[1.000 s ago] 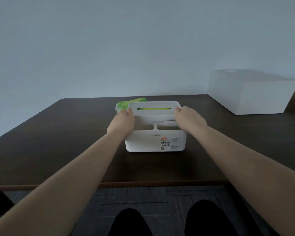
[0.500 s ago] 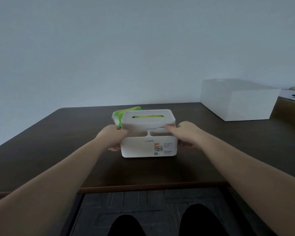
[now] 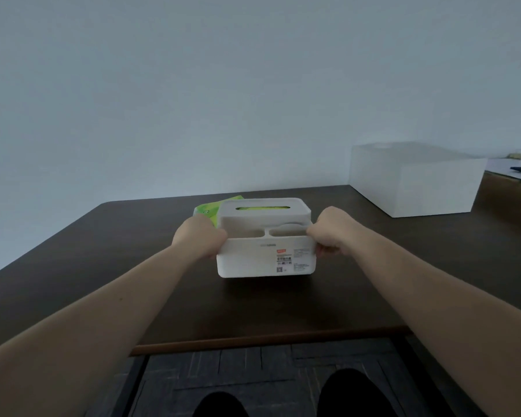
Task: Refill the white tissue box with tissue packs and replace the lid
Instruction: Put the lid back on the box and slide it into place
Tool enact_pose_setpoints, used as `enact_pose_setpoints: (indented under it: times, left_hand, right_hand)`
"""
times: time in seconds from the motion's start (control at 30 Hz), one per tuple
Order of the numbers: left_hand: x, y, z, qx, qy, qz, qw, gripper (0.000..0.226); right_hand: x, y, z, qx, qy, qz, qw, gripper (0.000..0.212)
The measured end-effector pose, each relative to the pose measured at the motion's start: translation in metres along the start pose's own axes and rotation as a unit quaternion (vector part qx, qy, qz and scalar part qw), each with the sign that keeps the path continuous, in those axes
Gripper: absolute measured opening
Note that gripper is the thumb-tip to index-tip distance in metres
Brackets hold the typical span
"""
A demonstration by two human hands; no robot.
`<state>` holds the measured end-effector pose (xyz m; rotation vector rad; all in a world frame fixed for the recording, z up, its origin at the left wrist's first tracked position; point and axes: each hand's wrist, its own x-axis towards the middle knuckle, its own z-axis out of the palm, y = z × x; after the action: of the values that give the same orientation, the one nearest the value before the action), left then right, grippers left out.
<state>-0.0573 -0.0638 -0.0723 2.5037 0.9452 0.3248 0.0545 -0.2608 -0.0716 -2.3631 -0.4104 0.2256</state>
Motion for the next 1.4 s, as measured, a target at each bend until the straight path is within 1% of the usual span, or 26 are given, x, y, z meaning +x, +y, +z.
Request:
enact_pose_setpoints:
  times: [0.17, 0.27, 0.37, 0.43, 0.57, 0.63, 0.7, 0.77, 0.87, 0.93, 1.0, 1.03, 1.13, 1.27, 1.3, 1.37, 1.4]
  left_hand:
    - [0.015, 0.037, 0.015, -0.005, -0.015, 0.025, 1.0, 0.027]
    - [0.028, 0.06, 0.028, 0.017, -0.029, 0.042, 0.999, 0.026]
    - [0.049, 0.084, 0.043, 0.005, -0.02, 0.066, 0.998, 0.022]
    - [0.062, 0.102, 0.055, -0.007, -0.009, 0.086, 0.996, 0.023]
    - [0.092, 0.145, 0.077, -0.033, -0.01, 0.107, 0.994, 0.018]
    - [0.11, 0.161, 0.088, -0.051, -0.012, 0.109, 0.993, 0.018]
    - [0.129, 0.176, 0.099, -0.062, -0.014, 0.109, 0.992, 0.016]
    - [0.146, 0.188, 0.11, -0.068, -0.019, 0.107, 0.992, 0.017]
    - [0.173, 0.2, 0.124, -0.084, -0.024, 0.094, 0.992, 0.017]
    - [0.189, 0.203, 0.134, -0.096, -0.019, 0.085, 0.992, 0.016]
    - [0.202, 0.206, 0.144, -0.114, -0.016, 0.083, 0.99, 0.019]
    - [0.207, 0.208, 0.148, -0.118, -0.013, 0.083, 0.989, 0.019]
    - [0.222, 0.219, 0.159, -0.112, -0.009, 0.085, 0.99, 0.015]
    - [0.237, 0.233, 0.174, -0.102, -0.003, 0.085, 0.991, 0.01]
    - [0.24, 0.235, 0.178, -0.098, 0.001, 0.081, 0.992, 0.01]
    - [0.246, 0.236, 0.182, -0.094, 0.01, 0.07, 0.993, 0.016]
    - [0.248, 0.236, 0.184, -0.1, 0.015, 0.065, 0.993, 0.019]
  right_hand:
    - [0.025, 0.019, -0.024, 0.005, 0.025, 0.018, 1.0, 0.025]
    - [0.04, 0.032, -0.038, 0.017, 0.038, 0.033, 0.999, 0.023]
    - [0.058, 0.046, -0.049, 0.039, 0.052, 0.05, 0.997, 0.022]
    - [0.073, 0.057, -0.059, 0.054, 0.062, 0.06, 0.995, 0.019]
    - [0.11, 0.074, -0.082, 0.098, 0.12, 0.077, 0.985, 0.017]
    - [0.125, 0.078, -0.091, 0.115, 0.143, 0.086, 0.979, 0.017]
    - [0.142, 0.079, -0.097, 0.122, 0.161, 0.092, 0.975, 0.022]
    - [0.161, 0.081, -0.1, 0.126, 0.159, 0.091, 0.975, 0.028]
    - [0.193, 0.085, -0.099, 0.124, 0.165, 0.086, 0.975, 0.023]
    - [0.213, 0.085, -0.096, 0.116, 0.169, 0.104, 0.973, 0.022]
    - [0.229, 0.083, -0.095, 0.111, 0.17, 0.115, 0.973, 0.016]
    - [0.235, 0.082, -0.096, 0.112, 0.176, 0.12, 0.971, 0.016]
    - [0.253, 0.088, -0.096, 0.105, 0.204, 0.107, 0.967, 0.026]
    - [0.269, 0.1, -0.097, 0.067, 0.221, 0.111, 0.967, 0.028]
    - [0.272, 0.102, -0.096, 0.06, 0.226, 0.111, 0.966, 0.026]
    - [0.276, 0.104, -0.092, 0.049, 0.237, 0.104, 0.965, 0.008]
    - [0.281, 0.107, -0.09, 0.042, 0.248, 0.095, 0.963, 0.01]
